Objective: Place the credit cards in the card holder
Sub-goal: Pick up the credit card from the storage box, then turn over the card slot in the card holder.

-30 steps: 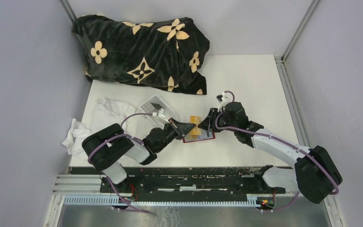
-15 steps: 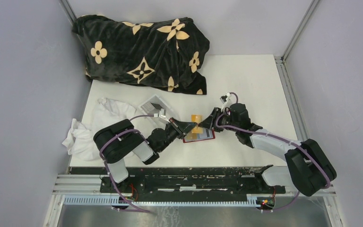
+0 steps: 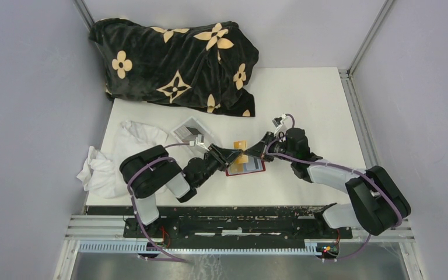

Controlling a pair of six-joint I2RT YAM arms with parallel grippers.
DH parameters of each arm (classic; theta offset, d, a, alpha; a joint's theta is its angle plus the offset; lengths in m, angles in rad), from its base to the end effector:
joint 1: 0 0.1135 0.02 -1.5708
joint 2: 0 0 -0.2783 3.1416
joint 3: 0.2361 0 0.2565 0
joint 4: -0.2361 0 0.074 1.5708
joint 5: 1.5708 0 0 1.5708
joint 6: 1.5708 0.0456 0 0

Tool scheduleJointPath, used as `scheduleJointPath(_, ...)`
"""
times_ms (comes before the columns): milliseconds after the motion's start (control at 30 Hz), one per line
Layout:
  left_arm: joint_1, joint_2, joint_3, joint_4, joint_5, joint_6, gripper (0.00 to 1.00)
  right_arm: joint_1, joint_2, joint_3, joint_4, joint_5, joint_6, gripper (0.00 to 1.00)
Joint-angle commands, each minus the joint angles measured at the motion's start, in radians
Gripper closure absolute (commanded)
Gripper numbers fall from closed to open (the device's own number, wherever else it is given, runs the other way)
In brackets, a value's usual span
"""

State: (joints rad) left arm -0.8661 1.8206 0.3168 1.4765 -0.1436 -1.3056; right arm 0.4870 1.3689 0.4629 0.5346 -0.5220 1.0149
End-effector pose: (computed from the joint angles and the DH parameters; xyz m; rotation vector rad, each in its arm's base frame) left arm 0.1892 -0.2125 0.1351 -0.5251 1.7622 -1.5176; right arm 0.2289 0.1469 0.1857 0.1834 2.1960 1.4346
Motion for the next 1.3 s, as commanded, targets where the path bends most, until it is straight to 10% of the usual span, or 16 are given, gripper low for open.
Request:
scheduleJointPath(0, -0.008, -0.052, -0.001, 0.071, 0.042, -0.013, 0.57, 0.012, -0.084, 0.048, -0.116, -0.026, -0.082, 0.99)
scheduleJointPath(533, -0.005, -0.446, 0.031, -0.747, -0.148, 0.293, 0.51, -0.003, -0.111, 0.238, -0.703, 0.282, -0.403, 0.99)
scheduleJointPath(1267, -0.007, -0.363, 0.024, -0.810, -0.133, 0.325, 0.63, -0.037, -0.052, 0.259, -0.777, 0.399, -0.460, 0.99)
